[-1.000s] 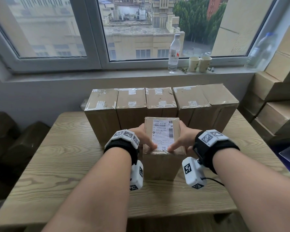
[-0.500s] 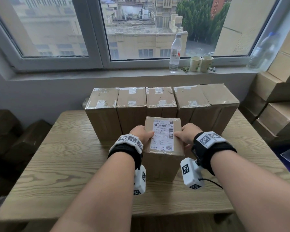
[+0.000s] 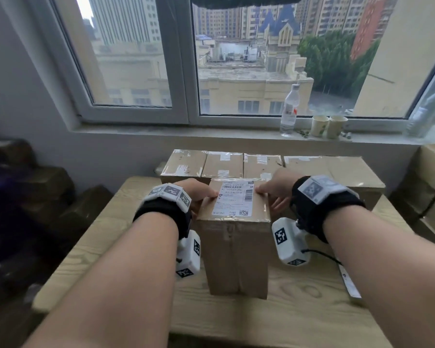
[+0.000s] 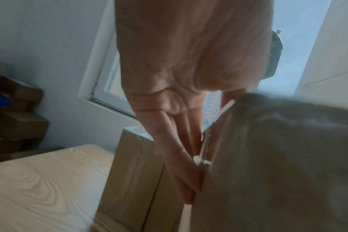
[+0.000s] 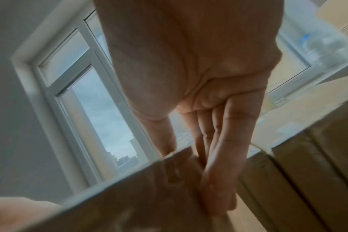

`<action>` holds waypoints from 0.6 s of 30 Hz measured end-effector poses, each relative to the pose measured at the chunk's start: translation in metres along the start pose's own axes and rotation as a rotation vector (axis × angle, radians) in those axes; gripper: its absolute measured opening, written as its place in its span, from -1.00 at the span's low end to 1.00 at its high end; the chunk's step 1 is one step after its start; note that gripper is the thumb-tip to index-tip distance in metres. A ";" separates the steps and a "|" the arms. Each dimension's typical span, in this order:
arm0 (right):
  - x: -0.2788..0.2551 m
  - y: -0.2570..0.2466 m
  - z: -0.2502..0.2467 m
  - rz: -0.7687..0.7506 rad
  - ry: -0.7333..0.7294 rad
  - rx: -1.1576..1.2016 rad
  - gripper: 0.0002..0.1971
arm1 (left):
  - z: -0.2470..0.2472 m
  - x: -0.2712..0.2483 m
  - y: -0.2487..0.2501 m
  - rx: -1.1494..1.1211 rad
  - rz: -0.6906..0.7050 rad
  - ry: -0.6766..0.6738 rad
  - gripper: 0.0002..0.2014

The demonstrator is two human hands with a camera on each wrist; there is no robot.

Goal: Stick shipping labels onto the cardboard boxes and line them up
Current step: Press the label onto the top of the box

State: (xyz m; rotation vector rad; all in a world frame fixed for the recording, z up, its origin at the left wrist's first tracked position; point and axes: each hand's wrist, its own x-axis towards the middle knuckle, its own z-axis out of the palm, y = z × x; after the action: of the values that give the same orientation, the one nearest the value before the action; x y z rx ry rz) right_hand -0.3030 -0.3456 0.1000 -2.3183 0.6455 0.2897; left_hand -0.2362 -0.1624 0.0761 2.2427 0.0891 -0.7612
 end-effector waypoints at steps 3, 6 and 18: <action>-0.001 -0.027 0.013 -0.055 -0.044 -0.021 -0.69 | -0.026 -0.010 -0.015 -0.025 -0.066 0.048 -0.75; 0.000 -0.056 0.036 -0.130 -0.095 -0.073 -0.73 | -0.055 -0.008 -0.040 -0.044 -0.131 0.103 -0.76; 0.051 -0.198 0.159 -0.078 -0.362 0.035 -0.73 | -0.206 0.041 -0.129 0.025 -0.216 0.189 -0.83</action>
State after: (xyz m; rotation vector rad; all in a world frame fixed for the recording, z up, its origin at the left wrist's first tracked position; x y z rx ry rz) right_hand -0.1599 -0.1305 0.0786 -2.1740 0.3751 0.6375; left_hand -0.1373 0.0632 0.0825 2.3492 0.4204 -0.6626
